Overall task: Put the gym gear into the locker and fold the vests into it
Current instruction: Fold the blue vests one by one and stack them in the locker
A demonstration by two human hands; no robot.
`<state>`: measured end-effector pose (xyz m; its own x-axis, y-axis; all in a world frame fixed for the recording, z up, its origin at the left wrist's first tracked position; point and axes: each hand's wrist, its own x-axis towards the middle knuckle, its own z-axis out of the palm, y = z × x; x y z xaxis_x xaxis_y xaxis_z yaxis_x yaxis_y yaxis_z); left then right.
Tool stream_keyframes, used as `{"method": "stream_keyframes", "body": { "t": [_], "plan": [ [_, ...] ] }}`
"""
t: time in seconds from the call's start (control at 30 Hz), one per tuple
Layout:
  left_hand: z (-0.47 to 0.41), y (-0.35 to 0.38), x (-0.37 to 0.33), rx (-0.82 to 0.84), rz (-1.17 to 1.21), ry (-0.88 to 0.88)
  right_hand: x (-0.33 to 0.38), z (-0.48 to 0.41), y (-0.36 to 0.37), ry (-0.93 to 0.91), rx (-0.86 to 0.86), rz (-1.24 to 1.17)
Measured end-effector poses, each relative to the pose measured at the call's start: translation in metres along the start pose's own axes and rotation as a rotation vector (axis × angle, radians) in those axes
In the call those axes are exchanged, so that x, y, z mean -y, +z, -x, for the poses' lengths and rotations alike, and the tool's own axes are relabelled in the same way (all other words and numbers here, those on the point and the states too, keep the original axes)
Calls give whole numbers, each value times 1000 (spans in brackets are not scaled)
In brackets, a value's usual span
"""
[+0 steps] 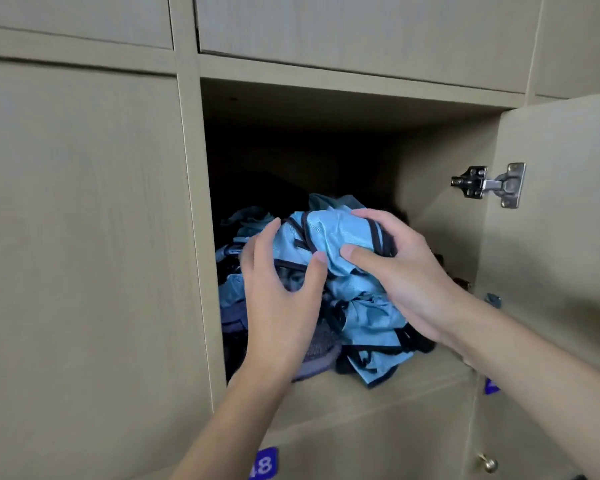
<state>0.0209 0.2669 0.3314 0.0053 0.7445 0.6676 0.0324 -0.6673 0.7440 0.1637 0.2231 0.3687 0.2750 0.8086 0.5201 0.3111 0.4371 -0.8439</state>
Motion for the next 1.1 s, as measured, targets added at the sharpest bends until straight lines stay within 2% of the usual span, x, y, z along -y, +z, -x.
{"method": "stream_keyframes", "body": {
  "t": [0.13,0.27,0.43,0.8,0.97,1.1],
  "plan": [
    [-35,9,17,-108,9,23,-9,-57,21,-37,46,-29],
    [-60,12,37,-208,-105,74,-24,-97,55,-41,107,-109],
    [-65,13,70,-294,-228,36,-58,-120,96,-100,175,-13],
    [-57,13,87,-304,-326,-74,-65,-131,101,-390,140,568],
    [-56,13,88,-299,-311,-107,-62,-134,96,-435,264,514],
    [-55,13,89,-288,-281,-133,-67,-140,98,-403,269,538]
  ]
}}
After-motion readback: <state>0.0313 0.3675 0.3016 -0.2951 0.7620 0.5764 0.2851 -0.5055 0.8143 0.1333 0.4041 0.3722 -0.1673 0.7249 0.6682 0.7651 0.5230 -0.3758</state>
